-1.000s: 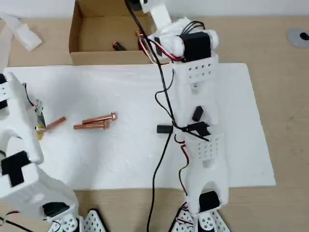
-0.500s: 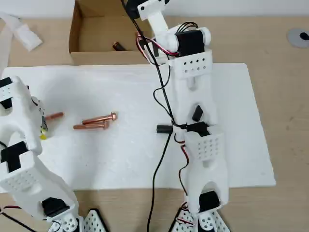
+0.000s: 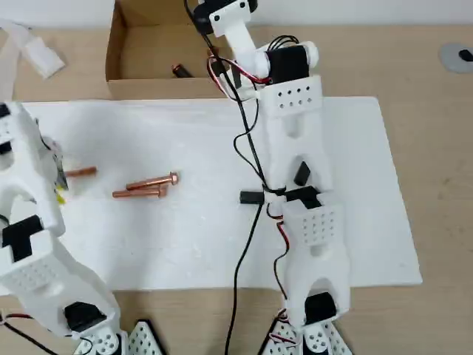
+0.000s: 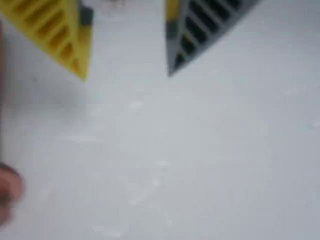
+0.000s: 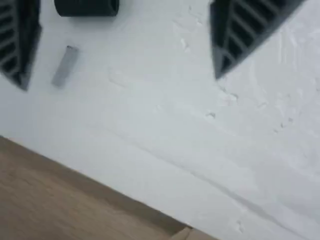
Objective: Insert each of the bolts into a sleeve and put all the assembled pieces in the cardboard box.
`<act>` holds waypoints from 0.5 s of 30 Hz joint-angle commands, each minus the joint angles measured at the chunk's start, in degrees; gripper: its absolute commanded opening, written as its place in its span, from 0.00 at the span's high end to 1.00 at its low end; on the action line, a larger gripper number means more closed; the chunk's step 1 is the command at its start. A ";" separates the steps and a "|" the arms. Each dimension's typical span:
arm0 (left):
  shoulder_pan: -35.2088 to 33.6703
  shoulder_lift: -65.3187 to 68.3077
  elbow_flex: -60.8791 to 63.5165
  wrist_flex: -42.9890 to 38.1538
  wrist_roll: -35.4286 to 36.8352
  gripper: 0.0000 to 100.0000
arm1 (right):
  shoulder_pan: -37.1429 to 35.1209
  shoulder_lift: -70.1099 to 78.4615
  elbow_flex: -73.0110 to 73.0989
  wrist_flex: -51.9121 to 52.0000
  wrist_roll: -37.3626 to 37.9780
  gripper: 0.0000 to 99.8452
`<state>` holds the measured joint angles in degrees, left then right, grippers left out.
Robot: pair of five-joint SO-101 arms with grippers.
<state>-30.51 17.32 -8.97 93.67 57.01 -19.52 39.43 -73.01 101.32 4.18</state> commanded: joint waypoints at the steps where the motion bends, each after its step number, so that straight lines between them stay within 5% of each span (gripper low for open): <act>1: 0.88 -4.35 -8.44 1.58 -2.46 0.88 | 0.66 -3.74 0.13 0.97 0.53 0.73; 12: -0.26 1.36 -10.55 -2.81 -6.51 0.88 | 0.84 -3.74 0.13 1.05 5.01 0.73; 15: -0.18 4.00 -10.55 -4.04 -6.59 0.81 | 0.84 -3.74 0.13 1.05 5.01 0.73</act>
<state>-30.51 20.75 -16.79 90.95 50.86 -19.52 39.43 -73.01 101.32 8.75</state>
